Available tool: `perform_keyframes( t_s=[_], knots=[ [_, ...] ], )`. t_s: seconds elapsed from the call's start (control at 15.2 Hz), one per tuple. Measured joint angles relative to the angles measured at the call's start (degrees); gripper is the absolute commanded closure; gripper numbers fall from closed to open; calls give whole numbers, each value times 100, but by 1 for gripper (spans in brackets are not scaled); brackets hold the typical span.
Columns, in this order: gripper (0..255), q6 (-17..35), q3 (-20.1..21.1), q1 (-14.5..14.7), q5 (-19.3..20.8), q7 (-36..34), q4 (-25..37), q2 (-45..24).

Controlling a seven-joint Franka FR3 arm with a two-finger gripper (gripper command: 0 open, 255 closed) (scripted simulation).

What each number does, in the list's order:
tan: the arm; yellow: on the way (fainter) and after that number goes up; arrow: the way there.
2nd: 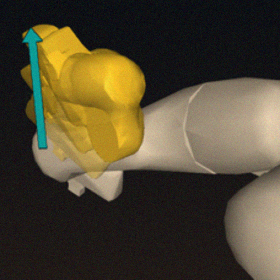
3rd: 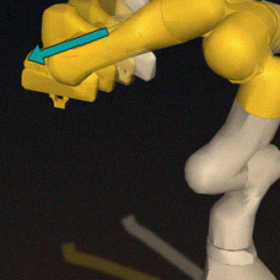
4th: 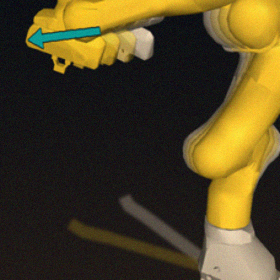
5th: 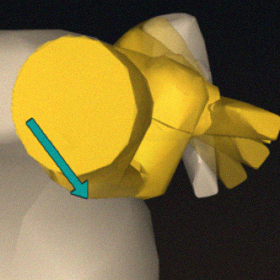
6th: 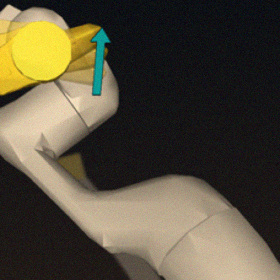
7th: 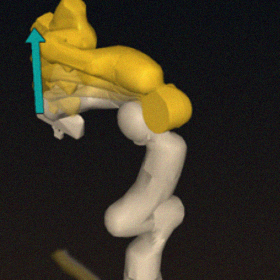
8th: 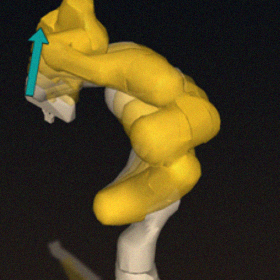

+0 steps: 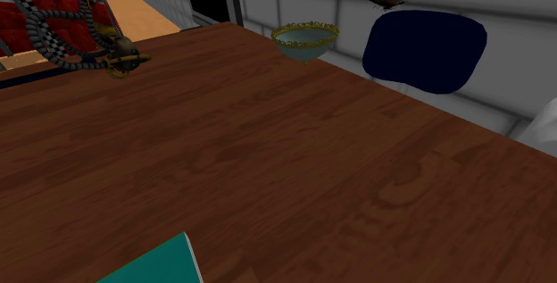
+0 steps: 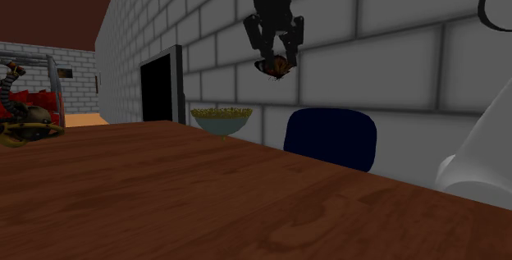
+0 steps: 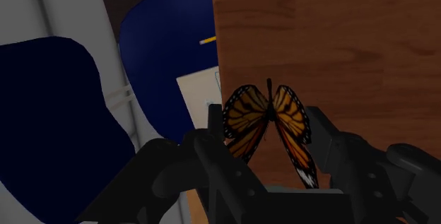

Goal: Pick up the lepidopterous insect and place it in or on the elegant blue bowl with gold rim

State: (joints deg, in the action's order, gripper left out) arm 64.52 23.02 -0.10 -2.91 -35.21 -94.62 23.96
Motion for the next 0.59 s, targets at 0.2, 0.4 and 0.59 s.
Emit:
perform_keyframes(
  t_s=[0.2, 0.4, 0.59],
  knots=[
    [255, 50, 57, -108, 236, 45, 541, -633],
    [255, 31, 140, -182, 519, 56, 1226, -1354],
    [255, -95, 273, -159, 811, -31, 1995, -2068]
  ],
)
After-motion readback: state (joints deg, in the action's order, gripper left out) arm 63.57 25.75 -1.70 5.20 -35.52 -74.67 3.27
